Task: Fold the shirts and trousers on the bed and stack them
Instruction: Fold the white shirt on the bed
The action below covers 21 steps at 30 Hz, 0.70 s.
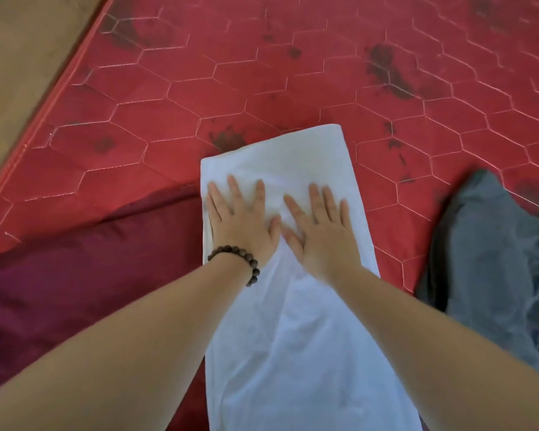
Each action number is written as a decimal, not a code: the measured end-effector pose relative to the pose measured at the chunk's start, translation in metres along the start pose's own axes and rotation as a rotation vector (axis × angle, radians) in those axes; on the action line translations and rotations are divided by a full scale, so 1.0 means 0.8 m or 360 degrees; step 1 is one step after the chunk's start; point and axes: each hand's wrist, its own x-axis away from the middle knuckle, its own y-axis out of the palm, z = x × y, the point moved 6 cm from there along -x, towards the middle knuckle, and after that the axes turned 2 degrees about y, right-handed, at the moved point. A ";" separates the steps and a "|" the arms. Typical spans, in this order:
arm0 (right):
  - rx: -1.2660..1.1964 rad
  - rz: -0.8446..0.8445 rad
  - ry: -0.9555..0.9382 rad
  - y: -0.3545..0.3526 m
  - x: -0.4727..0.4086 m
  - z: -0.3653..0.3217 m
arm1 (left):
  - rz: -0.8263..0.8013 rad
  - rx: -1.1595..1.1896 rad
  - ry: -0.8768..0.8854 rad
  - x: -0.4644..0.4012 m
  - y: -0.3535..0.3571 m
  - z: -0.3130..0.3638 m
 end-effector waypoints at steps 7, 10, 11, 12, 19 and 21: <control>0.0035 -0.0013 0.0165 -0.004 -0.090 0.021 | 0.0181 -0.0017 -0.0011 -0.027 0.008 -0.009; 0.0017 0.0003 0.0150 -0.006 -0.089 0.019 | 0.0167 -0.0022 -0.0022 -0.029 0.006 -0.010; 0.0016 0.0003 0.0154 -0.007 -0.088 0.019 | 0.0166 -0.0029 -0.0021 -0.029 0.006 -0.011; 0.0017 -0.0001 0.0155 -0.008 -0.088 0.019 | 0.0168 -0.0036 -0.0021 -0.028 0.006 -0.011; -0.0164 -0.0434 0.0094 -0.023 -0.094 0.030 | -0.0079 -0.0042 0.0030 -0.033 0.000 -0.009; -0.0247 -0.0213 0.0057 -0.038 -0.065 0.030 | -0.0104 -0.0019 0.0008 -0.014 -0.013 -0.006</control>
